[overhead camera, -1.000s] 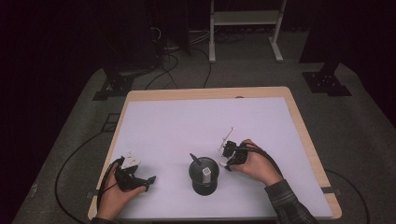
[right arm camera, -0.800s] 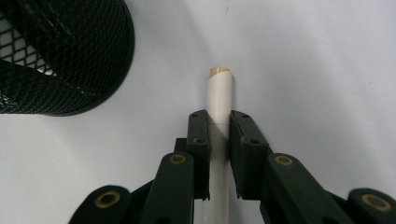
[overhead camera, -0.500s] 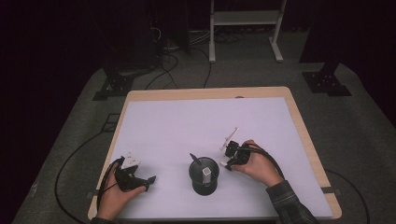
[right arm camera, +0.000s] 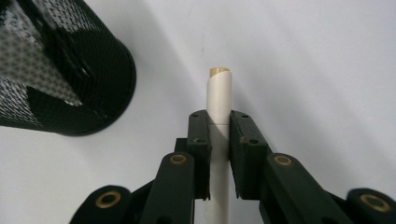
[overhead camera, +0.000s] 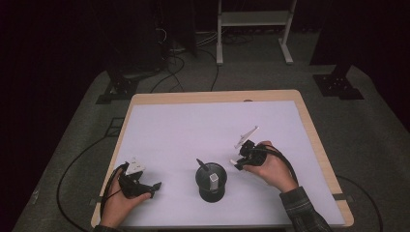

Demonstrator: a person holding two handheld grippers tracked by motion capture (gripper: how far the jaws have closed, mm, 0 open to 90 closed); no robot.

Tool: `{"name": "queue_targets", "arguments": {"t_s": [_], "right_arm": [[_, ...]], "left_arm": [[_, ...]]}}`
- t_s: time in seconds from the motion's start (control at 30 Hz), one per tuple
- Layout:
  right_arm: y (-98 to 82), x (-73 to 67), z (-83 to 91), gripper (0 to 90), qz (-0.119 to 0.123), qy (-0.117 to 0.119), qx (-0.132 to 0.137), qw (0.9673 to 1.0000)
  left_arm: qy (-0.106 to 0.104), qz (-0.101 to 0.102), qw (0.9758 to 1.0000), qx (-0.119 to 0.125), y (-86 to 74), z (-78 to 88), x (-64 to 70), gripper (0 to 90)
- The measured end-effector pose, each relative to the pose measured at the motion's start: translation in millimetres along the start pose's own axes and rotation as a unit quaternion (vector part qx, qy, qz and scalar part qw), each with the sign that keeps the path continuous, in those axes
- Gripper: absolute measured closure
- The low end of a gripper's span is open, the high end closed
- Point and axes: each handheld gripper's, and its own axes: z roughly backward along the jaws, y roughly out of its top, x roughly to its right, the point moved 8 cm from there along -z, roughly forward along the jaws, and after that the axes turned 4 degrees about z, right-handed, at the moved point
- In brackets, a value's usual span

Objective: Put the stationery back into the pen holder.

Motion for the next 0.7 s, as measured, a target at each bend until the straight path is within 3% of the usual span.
{"name": "queue_targets", "arguments": {"t_s": [0.1,0.2,0.3,0.4,0.6,0.7], "right_arm": [[2.3,3.2,10.4,78.4,-0.008,0.001,0.031,0.9995],[3.5,4.2,15.7,78.4,-0.014,0.001,0.045,0.9989],[7.3,5.9,26.0,78.5,-0.020,0.001,0.080,0.9966],[9.2,6.1,30.5,78.4,-0.020,0.001,0.095,0.9953],[15.0,4.5,42.4,78.4,-0.020,0.006,0.134,0.9908],[20.6,0.2,51.3,78.4,-0.020,0.011,0.162,0.9865]], "left_arm": [[0.000,0.000,1.0000,0.000,0.0,0.0,0.0,0.0],[0.000,0.000,1.0000,0.000,0.0,0.0,0.0,0.0],[0.000,0.000,1.0000,0.000,0.0,0.0,0.0,0.0],[0.000,0.000,1.0000,0.000,0.0,0.0,0.1,0.0],[0.000,0.000,1.0000,0.000,0.0,0.0,0.1,0.0],[0.000,0.000,1.0000,-0.001,0.0,0.1,0.1,0.0]]}}
